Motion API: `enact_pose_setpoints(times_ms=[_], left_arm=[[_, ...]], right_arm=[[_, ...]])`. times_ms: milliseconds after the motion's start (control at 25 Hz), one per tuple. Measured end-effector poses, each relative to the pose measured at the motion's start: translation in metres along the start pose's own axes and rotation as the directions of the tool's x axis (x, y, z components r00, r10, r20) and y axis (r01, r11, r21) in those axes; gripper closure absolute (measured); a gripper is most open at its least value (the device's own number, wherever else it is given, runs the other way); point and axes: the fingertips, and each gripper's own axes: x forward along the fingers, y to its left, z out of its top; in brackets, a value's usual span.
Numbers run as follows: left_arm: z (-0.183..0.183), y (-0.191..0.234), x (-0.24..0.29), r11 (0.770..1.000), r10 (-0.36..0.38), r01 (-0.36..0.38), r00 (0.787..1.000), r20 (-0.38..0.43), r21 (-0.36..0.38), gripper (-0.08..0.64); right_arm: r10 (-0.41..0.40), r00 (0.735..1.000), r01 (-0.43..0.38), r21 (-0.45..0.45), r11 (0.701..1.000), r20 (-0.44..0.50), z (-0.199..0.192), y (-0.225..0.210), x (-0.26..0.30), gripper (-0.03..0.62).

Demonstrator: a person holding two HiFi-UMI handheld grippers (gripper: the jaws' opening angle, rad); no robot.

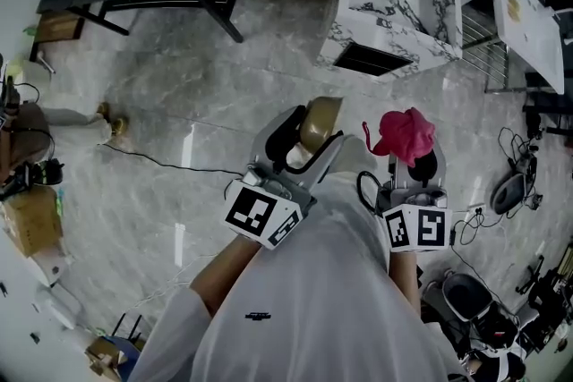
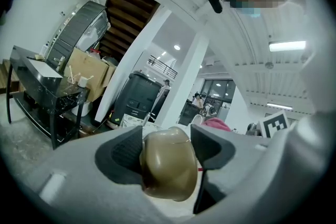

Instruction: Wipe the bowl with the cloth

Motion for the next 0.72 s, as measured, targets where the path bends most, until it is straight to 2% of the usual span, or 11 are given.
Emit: enact_pose_setpoints(times_ms=[160, 360, 560, 720], left_arm=[[0.006, 0.013, 0.007, 1.000, 0.000, 0.000, 1.000, -0.004, -0.007, 0.270], [0.014, 0.027, 0.040, 1.000, 0.018, -0.018, 1.000, -0.004, -0.012, 0.270], [0.017, 0.041, 0.100, 0.999, 0.047, -0.048, 0.999, -0.011, -0.016, 0.270], [0.027, 0.053, 0.160, 0.994, 0.090, -0.092, 0.996, -0.024, -0.056, 0.270]], right_arm=[[0.006, 1.000, -0.006, -0.001, 1.000, -0.010, 0.002, 0.004, 0.015, 0.468], [0.013, 1.000, -0.013, 0.009, 1.000, -0.002, 0.009, -0.018, 0.046, 0.468], [0.047, 0.999, -0.047, 0.027, 0.999, -0.008, 0.012, -0.057, 0.099, 0.468], [0.102, 0.994, -0.102, 0.011, 0.995, -0.030, 0.025, -0.096, 0.148, 0.468]])
